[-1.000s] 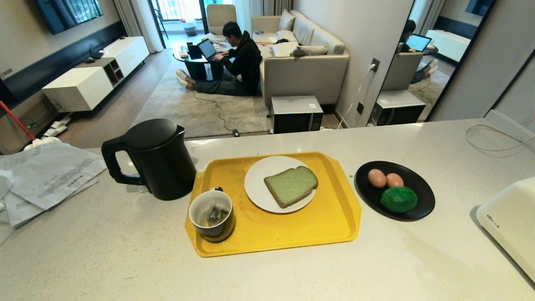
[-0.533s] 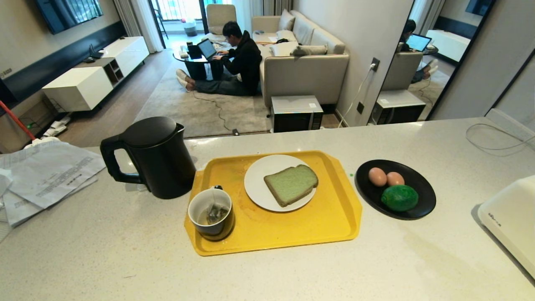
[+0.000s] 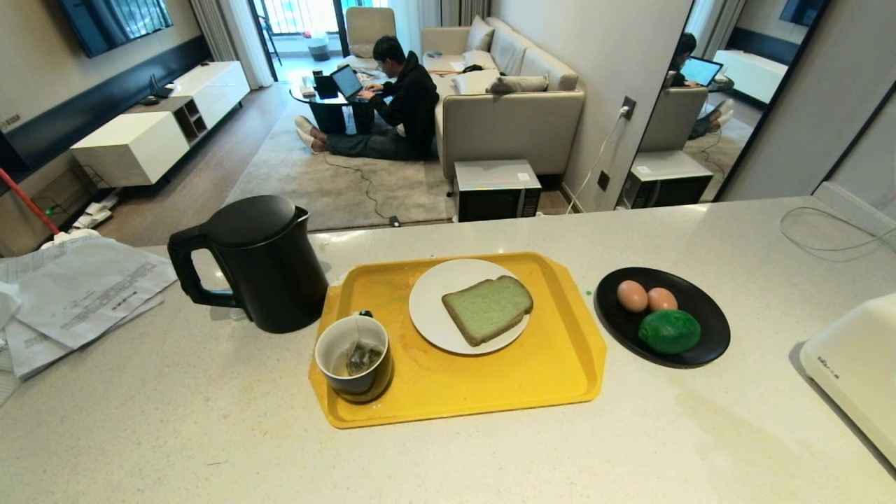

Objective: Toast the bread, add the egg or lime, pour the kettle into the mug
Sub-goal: Pick up the egg

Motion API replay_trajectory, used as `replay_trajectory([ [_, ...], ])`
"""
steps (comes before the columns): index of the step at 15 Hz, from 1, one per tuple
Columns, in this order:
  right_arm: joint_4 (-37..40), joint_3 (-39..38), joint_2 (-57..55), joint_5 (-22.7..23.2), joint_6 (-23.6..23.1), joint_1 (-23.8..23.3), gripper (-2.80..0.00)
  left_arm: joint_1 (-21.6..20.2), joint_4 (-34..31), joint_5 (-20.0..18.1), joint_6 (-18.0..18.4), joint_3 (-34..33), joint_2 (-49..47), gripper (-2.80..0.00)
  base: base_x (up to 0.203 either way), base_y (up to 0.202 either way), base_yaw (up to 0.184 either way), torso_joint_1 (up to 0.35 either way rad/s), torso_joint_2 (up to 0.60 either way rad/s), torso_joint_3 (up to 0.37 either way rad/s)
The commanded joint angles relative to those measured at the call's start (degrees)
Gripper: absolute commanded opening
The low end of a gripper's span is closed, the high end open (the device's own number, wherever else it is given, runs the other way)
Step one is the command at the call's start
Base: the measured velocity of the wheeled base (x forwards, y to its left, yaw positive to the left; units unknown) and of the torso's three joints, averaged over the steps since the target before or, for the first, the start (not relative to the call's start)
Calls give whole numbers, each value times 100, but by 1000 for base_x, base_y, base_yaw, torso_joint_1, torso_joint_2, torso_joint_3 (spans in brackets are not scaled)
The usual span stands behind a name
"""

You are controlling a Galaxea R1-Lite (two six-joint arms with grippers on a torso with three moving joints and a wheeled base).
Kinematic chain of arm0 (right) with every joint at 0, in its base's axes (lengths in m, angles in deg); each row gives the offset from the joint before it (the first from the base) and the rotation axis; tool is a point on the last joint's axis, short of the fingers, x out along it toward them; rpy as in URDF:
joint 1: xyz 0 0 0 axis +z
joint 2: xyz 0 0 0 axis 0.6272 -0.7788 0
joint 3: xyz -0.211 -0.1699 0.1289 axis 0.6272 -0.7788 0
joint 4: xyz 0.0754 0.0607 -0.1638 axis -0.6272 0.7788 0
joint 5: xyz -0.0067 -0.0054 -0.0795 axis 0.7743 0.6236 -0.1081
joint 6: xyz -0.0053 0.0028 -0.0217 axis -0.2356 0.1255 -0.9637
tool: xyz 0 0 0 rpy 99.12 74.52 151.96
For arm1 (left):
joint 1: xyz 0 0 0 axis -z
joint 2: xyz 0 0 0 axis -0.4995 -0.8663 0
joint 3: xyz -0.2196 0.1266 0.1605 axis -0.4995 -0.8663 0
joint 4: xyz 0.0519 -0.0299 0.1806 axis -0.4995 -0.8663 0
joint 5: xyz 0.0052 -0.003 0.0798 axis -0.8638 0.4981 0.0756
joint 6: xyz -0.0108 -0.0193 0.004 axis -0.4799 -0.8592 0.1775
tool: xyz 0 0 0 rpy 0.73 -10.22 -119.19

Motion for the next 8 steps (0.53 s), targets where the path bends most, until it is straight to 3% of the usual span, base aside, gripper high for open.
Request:
replay_trajectory([
  [1,-1,-9,-5,6,-5,2,-280,-2,2,2,-4,0,-5,-280,0,0,0,0,0,0],
  [8,-1,-9,-5,14,-23,2,-280,-2,2,2,5,0,-5,-280,0,0,0,0,0,0],
])
